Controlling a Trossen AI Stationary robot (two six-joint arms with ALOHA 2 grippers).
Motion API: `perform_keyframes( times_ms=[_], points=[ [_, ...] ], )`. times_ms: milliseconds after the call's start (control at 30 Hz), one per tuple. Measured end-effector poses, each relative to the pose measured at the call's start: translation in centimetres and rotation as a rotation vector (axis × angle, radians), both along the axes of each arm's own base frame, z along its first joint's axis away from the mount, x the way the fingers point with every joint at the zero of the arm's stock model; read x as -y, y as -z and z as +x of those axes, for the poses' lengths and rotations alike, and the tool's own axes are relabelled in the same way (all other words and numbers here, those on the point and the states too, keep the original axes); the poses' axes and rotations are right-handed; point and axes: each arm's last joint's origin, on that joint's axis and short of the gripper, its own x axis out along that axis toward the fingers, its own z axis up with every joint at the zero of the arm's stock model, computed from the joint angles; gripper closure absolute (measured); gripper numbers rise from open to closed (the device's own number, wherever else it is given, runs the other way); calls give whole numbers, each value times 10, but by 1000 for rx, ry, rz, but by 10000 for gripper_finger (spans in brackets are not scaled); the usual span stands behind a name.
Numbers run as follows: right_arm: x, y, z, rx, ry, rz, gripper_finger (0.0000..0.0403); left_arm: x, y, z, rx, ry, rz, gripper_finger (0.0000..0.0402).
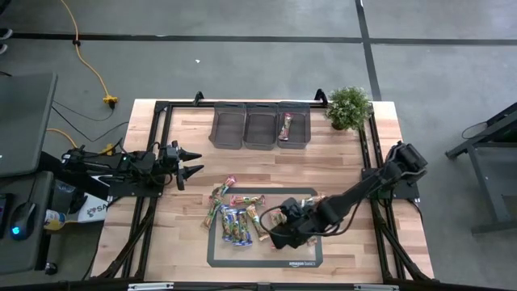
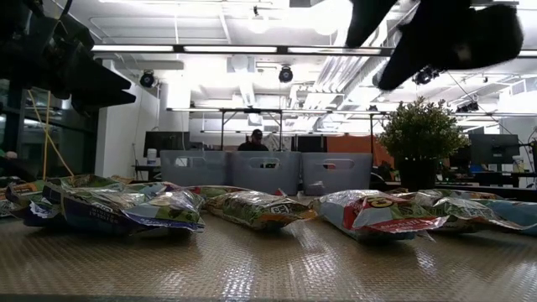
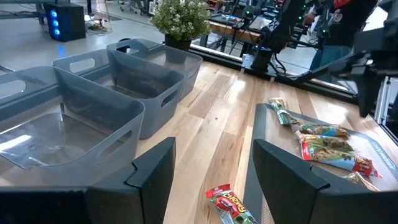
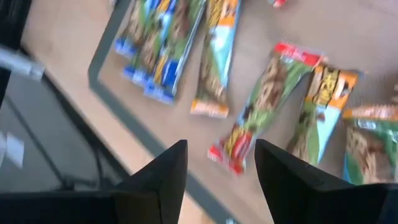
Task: Pick and place Granola Bars by type
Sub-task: Put the red granola bar into the right black bin
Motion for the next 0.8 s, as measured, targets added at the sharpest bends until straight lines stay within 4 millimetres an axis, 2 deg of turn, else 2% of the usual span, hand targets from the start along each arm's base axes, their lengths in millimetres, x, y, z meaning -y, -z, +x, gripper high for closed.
perform_keyframes(
  times_ms=[300,433,667,800],
  points=[
    [15,18,20,-34,53,53,231,0,0,0,0,0,0,190],
    [20,15,28,17,35,95,231,0,0,0,0,0,0,190],
    [23,2,45,202,-4,124,231,0,0,0,0,0,0,190],
    [22,-20,57,280,-58,94,231,0,0,0,0,0,0,190]
  ],
)
